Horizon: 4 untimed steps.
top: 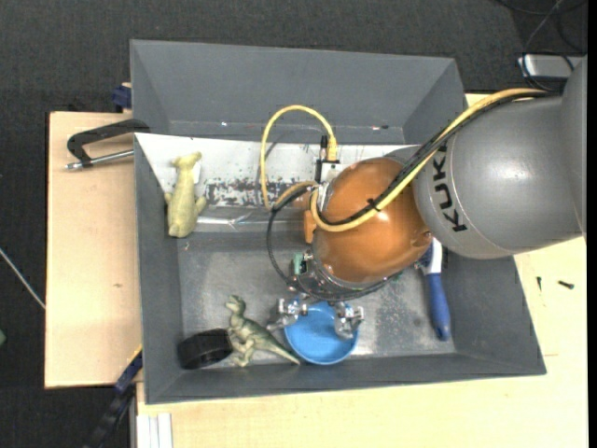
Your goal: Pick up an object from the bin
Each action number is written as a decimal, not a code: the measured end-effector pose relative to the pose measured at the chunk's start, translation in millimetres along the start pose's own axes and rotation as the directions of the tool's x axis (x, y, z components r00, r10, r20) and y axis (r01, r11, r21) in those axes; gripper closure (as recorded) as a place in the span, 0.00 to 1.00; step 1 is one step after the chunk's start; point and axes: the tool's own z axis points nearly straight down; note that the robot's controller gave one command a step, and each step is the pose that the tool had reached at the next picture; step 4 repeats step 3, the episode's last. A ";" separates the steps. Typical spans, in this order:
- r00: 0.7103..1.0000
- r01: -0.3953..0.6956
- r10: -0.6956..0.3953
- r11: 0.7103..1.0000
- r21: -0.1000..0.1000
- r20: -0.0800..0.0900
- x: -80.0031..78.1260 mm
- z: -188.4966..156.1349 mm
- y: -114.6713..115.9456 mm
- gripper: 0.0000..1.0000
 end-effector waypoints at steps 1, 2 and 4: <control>1.000 0.002 -0.002 1.000 0.004 0.002 -1.7 -2.3 -1.3 1.00; 1.000 -0.001 0.001 1.000 0.001 0.000 -3.5 -19.7 -2.7 1.00; 1.000 -0.004 0.004 1.000 0.002 0.001 -5.9 -56.4 -4.5 1.00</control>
Offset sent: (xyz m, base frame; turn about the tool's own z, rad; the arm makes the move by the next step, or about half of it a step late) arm 0.0000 0.0000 0.0000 0.0000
